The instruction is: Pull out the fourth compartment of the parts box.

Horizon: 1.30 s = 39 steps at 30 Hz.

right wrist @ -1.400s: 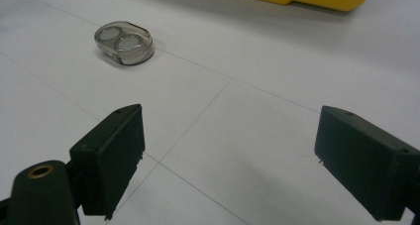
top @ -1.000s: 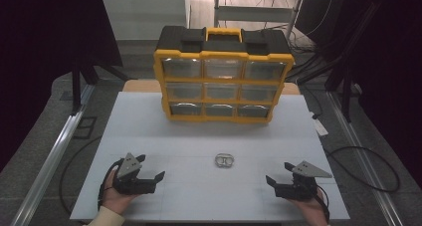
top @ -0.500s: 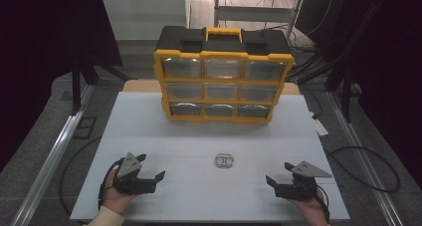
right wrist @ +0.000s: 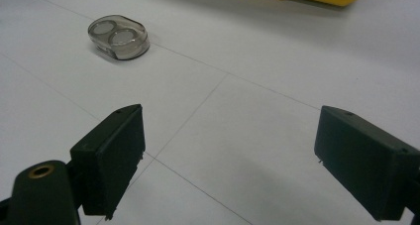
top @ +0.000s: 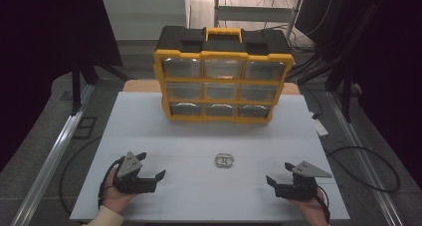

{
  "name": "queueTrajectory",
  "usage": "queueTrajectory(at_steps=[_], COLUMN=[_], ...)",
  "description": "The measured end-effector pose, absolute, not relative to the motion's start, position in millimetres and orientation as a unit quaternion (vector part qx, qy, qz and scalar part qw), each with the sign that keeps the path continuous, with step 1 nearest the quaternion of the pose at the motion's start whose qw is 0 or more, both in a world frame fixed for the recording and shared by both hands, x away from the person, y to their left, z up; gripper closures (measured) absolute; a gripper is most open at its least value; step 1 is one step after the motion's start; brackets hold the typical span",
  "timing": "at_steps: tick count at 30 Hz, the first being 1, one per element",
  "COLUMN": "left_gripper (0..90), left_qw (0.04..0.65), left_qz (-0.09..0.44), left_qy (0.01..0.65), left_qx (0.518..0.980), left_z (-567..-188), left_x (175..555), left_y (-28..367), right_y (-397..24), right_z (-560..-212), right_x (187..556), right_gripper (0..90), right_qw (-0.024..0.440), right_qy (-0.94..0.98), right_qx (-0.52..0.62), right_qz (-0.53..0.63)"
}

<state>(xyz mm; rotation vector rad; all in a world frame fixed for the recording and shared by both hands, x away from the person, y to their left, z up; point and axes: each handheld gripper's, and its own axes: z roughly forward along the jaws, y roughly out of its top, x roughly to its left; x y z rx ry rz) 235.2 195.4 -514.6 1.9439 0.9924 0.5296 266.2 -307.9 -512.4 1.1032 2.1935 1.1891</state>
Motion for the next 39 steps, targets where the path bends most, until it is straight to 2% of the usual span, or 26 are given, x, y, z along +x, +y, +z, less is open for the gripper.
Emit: queueTrajectory(at_steps=[22, 39], left_gripper=[9.4, 9.6], left_qw=[0.425, 0.394], left_qz=[0.236, 0.271], left_qy=[0.368, 0.329], left_qx=[0.792, 0.814], left_z=[-507, -503], left_x=[237, 240], left_y=[188, 175], right_y=[-307, -307], right_z=[-513, -513], right_x=[267, 267], right_gripper=[12.7, 12.8], right_qw=[0.204, 0.203], right_qy=[0.789, 0.79], right_qx=[0.398, 0.398], right_qz=[0.421, 0.42])
